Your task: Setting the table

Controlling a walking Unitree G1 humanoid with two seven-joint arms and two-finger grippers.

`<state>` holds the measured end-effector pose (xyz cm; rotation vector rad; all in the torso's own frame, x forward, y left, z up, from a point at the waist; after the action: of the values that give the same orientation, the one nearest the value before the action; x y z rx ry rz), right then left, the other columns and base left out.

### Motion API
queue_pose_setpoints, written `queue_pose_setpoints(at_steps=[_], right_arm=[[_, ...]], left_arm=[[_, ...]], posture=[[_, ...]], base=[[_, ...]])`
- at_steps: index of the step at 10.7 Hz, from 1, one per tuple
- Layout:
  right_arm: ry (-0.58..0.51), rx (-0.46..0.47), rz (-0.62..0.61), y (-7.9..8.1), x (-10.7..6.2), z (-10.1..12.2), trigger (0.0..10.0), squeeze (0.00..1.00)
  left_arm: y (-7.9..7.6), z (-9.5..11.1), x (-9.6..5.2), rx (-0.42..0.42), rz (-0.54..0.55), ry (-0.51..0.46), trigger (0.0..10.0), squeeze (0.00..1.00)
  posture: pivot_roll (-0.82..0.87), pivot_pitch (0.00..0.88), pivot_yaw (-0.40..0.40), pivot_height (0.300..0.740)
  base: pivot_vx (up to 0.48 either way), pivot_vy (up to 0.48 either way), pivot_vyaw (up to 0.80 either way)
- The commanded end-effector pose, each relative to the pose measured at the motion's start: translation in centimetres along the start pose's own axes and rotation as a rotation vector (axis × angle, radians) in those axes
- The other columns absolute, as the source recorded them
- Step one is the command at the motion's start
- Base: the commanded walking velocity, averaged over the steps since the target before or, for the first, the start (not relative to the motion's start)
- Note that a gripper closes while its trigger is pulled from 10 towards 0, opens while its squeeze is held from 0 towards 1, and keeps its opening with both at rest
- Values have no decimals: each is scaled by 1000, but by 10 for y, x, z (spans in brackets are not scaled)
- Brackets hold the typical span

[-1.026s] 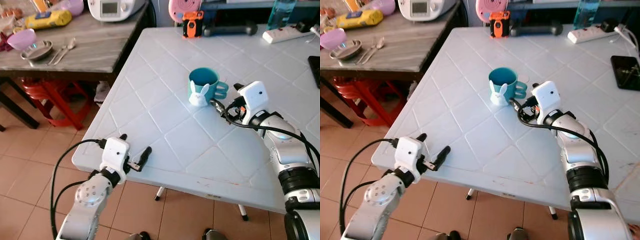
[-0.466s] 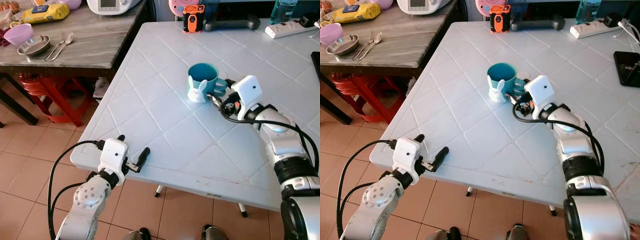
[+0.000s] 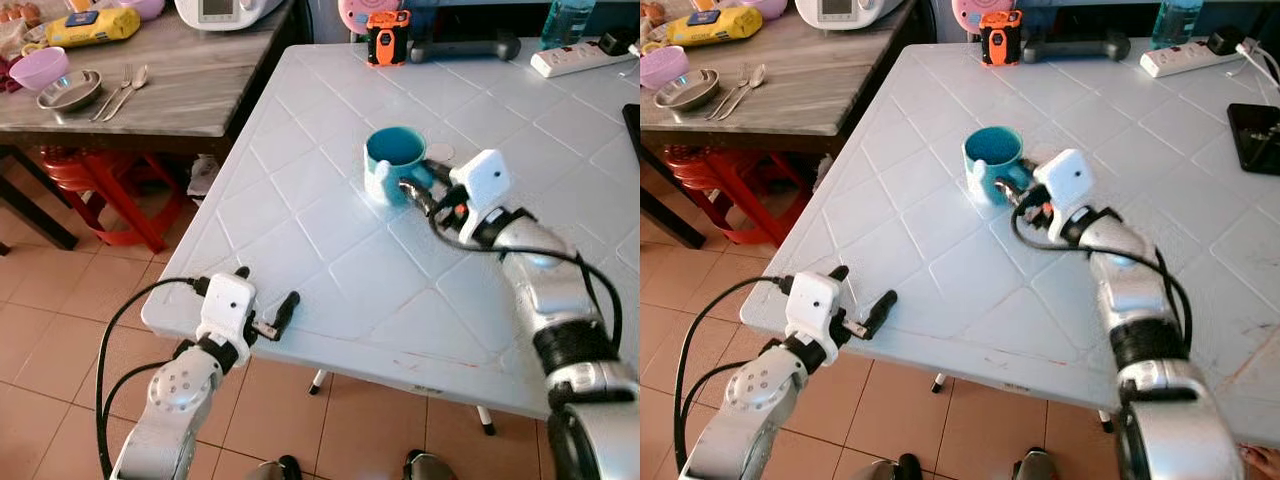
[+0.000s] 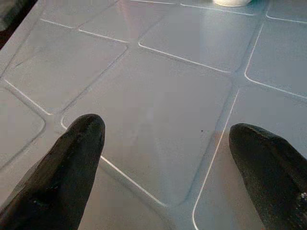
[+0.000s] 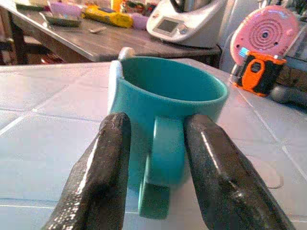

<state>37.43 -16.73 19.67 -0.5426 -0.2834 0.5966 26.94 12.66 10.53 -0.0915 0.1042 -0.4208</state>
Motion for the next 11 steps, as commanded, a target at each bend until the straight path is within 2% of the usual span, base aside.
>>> queue_pose_setpoints(at_steps=[1,2,3,4,6,11], right_arm=[[-16,10,20,8,3,3,0,0],[-12,22,3,10,2,3,0,0],[6,42,-35,12,-1,1,9529,0],[37,51,-84,15,-3,-4,10000,0],[50,88,-167,21,-5,-7,10000,0],[53,86,-216,20,-2,-2,10000,0]], left_arm=[[7,-3,-3,11,36,21,10000,0],[8,-3,-2,11,36,19,10000,0],[7,-3,-2,9,37,18,10000,0],[7,-3,-2,6,35,18,10000,0],[6,-4,-1,8,31,20,10000,0],[6,-4,2,7,28,13,10000,0]], posture=[[-53,190,144,740],[-53,190,144,740],[-54,187,143,740],[-54,186,143,740],[-56,178,144,740],[-63,164,145,740]], base=[[0,0,0],[0,0,0],[0,0,0],[0,0,0],[0,0,0],[0,0,0]])
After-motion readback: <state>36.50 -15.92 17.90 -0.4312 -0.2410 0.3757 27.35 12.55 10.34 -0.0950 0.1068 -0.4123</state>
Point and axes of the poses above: a point about 5 cm out from each wrist's last joint towards the gripper, its own x axis pointing out of the wrist towards the gripper, its own z axis along the axis of the wrist's last joint, y = z × x, the point moved 1 cm from there along x, pointing out of the wrist towards the gripper, and after that the axes turned 12 degrees about -x, right-handed, at the moved point
